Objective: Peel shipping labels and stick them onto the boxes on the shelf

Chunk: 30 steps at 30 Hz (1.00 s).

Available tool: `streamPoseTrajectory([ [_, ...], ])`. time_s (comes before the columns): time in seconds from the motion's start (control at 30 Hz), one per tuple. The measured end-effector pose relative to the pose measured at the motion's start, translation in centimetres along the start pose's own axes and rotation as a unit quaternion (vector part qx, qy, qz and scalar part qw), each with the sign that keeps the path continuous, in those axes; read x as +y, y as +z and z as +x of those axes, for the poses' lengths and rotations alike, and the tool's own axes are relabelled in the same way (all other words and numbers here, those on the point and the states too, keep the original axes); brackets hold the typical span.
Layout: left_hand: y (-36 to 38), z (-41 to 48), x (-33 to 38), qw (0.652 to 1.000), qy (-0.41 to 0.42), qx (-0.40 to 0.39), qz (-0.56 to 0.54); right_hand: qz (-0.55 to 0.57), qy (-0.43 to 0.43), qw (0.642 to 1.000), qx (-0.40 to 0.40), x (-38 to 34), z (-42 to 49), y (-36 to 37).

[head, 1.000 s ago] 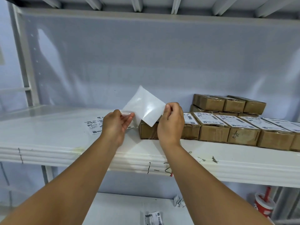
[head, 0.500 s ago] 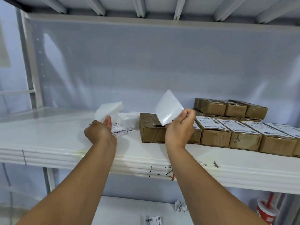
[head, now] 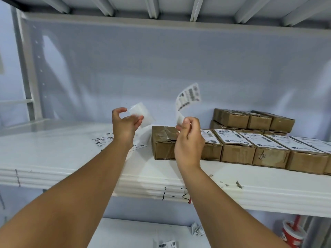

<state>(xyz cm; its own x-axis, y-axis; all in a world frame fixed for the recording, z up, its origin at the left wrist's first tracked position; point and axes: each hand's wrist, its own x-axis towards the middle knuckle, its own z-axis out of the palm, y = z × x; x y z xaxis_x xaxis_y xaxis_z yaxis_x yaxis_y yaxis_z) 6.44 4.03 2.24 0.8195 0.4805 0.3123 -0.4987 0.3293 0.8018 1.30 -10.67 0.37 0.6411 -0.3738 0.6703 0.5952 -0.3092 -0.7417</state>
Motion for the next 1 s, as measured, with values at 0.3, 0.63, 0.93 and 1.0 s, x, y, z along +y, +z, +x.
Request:
streamPoseTrajectory([
  [0.3,-0.7,0.1,-1.3,0.993,-0.078,-0.021,0.080,-0.035,-0.034,0.999,-0.017,0.2,0.0,0.0],
  [0.63,1.1,-3.1,0.8,0.988,-0.007,-0.112,0.106,-0.065,-0.050,0.997,-0.016,0.7,0.2,0.2],
  [0.93,4.2,-5.6,0.3,0.981,0.046,-0.143,0.124,-0.108,-0.094,0.990,-0.008,0.9,0.0,0.4],
  [1.0,4.3,-5.2,0.6,0.977,0.043,-0.150,0.147,-0.100,-0.091,0.991,-0.010,0.8,-0.1,0.4],
])
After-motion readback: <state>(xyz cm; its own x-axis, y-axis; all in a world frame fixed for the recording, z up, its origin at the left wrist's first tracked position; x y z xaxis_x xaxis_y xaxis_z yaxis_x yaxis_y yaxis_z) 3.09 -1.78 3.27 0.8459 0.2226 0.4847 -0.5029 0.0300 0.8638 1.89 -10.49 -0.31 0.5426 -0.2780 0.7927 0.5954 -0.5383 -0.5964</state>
